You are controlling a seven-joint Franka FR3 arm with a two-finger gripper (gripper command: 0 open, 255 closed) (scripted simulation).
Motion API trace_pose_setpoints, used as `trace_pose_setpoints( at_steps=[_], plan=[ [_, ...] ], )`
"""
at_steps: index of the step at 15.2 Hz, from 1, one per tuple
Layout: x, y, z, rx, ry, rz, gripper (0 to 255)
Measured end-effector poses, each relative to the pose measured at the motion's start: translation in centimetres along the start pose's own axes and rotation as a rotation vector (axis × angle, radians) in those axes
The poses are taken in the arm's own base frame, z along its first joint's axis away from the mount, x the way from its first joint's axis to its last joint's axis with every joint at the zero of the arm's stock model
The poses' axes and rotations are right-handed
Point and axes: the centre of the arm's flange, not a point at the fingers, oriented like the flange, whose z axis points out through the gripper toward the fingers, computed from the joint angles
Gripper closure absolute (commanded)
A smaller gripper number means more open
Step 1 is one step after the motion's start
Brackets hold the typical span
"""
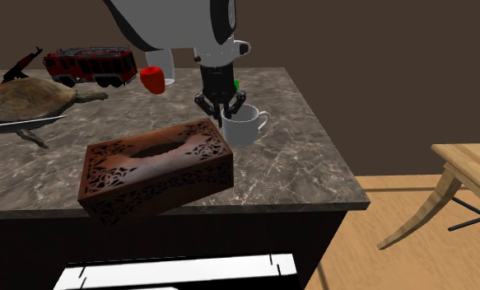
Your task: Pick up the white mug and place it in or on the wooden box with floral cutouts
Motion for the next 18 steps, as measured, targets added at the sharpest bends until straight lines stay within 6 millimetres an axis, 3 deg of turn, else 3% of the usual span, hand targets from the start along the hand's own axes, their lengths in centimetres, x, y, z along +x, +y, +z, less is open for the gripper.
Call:
trace_pose_setpoints(
  at_steps=[18],
  plan=[
    [0.6, 0.6, -9.4, 0.0, 0.0, 0.0, 255]
  ],
)
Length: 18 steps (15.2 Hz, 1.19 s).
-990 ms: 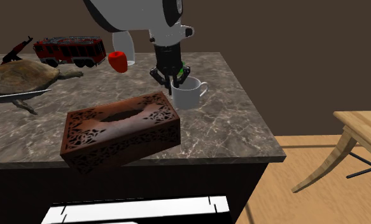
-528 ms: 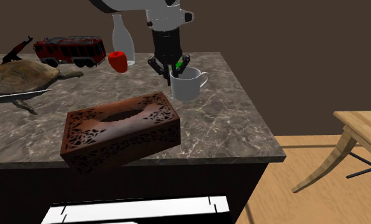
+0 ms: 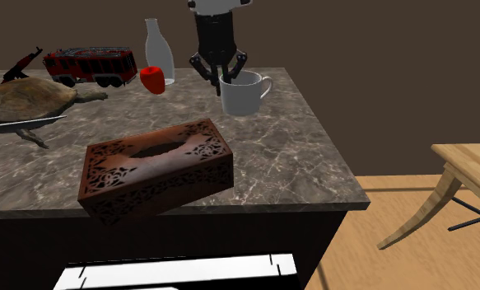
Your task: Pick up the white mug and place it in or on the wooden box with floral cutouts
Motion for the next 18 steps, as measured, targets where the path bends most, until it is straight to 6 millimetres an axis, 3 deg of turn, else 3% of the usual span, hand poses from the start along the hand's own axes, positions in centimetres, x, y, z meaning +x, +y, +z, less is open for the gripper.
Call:
trace_pose_setpoints(
  at_steps=[13, 18],
  plan=[
    [0.2, 0.2, -6.8, 0.0, 0.0, 0.0, 255],
    [-3.3, -3.2, -7.7, 0.001, -0.001, -0.001, 255]
  ],
)
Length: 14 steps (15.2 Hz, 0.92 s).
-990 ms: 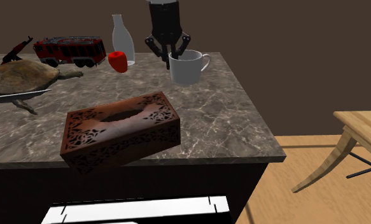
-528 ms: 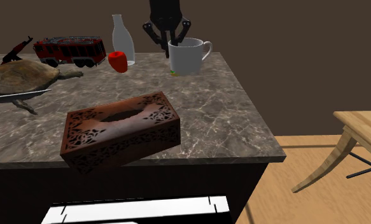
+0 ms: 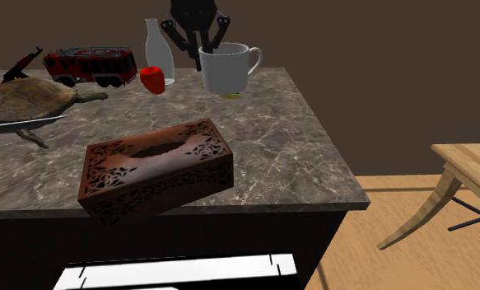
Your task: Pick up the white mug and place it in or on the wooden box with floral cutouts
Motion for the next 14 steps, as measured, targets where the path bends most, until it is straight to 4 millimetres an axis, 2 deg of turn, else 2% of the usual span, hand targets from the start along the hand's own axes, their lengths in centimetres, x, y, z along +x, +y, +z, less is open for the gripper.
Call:
trace_pose_setpoints(
  at_steps=[9, 12, 14],
  plan=[
    [-8.8, -7.5, -1.9, 0.0, 0.0, -0.001, 255],
    [-12.4, -10.3, -2.2, 0.0, 0.0, -0.001, 255],
    [-13.1, -11.1, -1.7, -0.001, 0.0, 0.0, 255]
  ],
)
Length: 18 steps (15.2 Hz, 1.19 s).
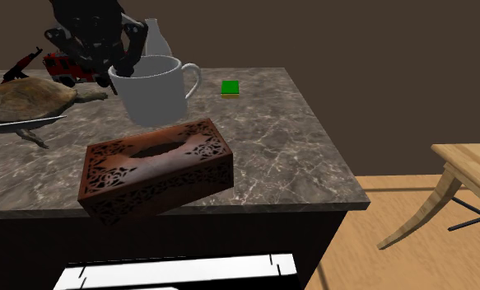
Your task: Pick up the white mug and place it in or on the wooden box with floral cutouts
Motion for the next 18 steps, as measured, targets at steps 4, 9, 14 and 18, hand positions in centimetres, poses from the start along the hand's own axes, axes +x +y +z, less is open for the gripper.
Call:
trace_pose_setpoints(
  at_steps=[4, 9, 14, 18],
  plan=[
    [-0.4, -0.4, 2.0, 0.0, -0.001, 0.001, 255],
    [-0.5, -0.6, 4.5, 0.0, -0.001, 0.001, 255],
    [-0.6, -0.6, 7.2, 0.0, -0.001, 0.001, 255],
    [-0.7, -0.7, 7.6, 0.0, 0.002, 0.001, 255]
  ],
)
